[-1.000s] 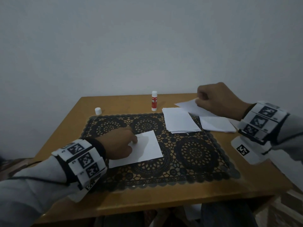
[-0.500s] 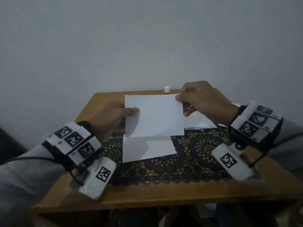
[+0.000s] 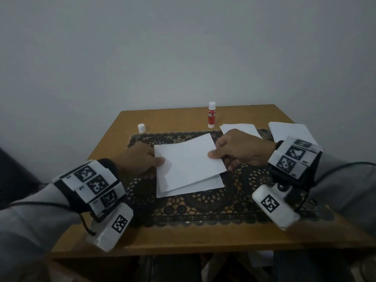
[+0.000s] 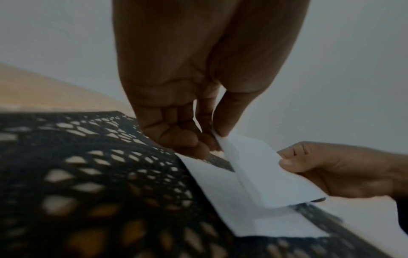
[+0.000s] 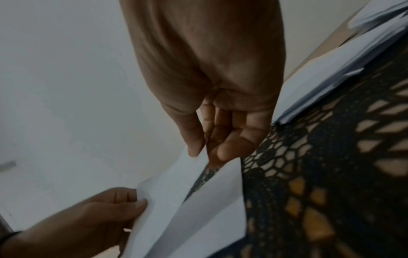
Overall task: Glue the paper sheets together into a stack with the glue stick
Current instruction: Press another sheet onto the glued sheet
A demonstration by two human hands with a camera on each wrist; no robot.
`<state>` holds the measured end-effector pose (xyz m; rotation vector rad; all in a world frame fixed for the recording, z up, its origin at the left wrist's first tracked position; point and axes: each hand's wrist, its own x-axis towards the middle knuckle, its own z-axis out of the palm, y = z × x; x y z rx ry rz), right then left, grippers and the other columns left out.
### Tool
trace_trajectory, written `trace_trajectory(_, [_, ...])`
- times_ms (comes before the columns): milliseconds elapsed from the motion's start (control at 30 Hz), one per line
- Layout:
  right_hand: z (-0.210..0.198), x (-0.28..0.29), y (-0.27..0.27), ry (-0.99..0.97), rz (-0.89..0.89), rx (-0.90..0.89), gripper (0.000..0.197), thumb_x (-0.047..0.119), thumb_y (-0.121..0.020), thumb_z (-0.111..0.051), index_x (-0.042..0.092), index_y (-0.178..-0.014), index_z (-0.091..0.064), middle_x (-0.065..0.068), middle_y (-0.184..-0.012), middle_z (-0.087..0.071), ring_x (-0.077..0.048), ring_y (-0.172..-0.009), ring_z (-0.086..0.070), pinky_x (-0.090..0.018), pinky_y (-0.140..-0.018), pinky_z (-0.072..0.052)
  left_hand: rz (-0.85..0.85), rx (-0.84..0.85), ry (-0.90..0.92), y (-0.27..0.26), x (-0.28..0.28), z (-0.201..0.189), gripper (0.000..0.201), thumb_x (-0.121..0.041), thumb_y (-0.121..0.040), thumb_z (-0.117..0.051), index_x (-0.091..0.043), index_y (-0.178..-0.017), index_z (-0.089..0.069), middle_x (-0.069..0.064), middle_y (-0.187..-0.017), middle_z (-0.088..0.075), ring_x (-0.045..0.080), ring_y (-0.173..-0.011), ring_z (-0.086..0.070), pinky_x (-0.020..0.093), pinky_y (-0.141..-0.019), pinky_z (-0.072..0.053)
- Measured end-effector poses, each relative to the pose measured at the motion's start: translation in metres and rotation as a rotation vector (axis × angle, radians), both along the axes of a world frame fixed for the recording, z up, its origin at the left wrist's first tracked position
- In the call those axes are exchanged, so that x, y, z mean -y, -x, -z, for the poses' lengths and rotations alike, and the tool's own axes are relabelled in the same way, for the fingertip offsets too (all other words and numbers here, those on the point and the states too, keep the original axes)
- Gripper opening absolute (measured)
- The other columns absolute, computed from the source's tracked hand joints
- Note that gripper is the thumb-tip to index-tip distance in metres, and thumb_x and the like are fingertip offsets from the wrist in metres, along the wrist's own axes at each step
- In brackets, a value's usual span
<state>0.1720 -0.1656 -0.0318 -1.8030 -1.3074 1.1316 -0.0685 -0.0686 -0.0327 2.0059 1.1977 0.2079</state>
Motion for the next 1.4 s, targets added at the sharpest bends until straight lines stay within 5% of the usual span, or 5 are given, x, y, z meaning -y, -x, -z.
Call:
trace_trajectory(67, [0.003,-0.003,0.001,0.030,-0.038,0.081,0.031,0.015,-0.087,-0.071,0.010,-0.060,-0.056,-0.006,-0.062,-0.065,-0.015,-0.051,-0.059,-0.023,-0.047,-0.049,0.034,-0.124,-0.085,-0.001,-0.001,0.000,0.037,-0.024,-0.095,-0.056,-0.008,-0.062,-0.057,0.002,-0.061,-0.061,0.011,-0.053,-0.053,0.021,-0.055,-0.042])
trace_trajectory(300, [0.012,-0.008,-0.001,0.014,-0.118,0.368,0.031,0.025,-0.085,-0.073,0.003,-0.068,-0.059,-0.007,-0.064,-0.058,-0.012,-0.056,-0.053,-0.020,-0.050,-0.047,0.088,-0.329,-0.183,-0.003,-0.010,0.004,0.041,-0.035,-0.095,-0.054,-0.012,-0.062,-0.049,0.001,-0.062,-0.049,0.013,-0.055,-0.041,0.024,-0.052,-0.031])
trace_trajectory(500, [0.016,-0.010,-0.004,-0.004,-0.167,0.402,0.036,0.022,-0.086,-0.072,0.008,-0.059,-0.053,-0.002,-0.058,-0.051,-0.004,-0.048,-0.048,-0.017,-0.049,-0.044,0.146,-0.347,-0.131,-0.002,-0.011,0.005,0.036,-0.030,-0.095,-0.055,-0.004,-0.071,-0.050,0.009,-0.070,-0.045,0.017,-0.060,-0.037,0.027,-0.057,-0.029])
trace_trajectory(1400, [0.027,-0.012,-0.008,-0.090,-0.254,0.472,0.040,0.020,-0.081,-0.077,0.013,-0.052,-0.050,0.007,-0.048,-0.046,-0.003,-0.040,-0.036,-0.019,-0.049,-0.031,0.204,-0.366,-0.167,-0.003,-0.014,0.010,0.034,-0.033,-0.089,-0.063,-0.009,-0.066,-0.055,0.003,-0.062,-0.047,0.013,-0.054,-0.038,0.024,-0.051,-0.030])
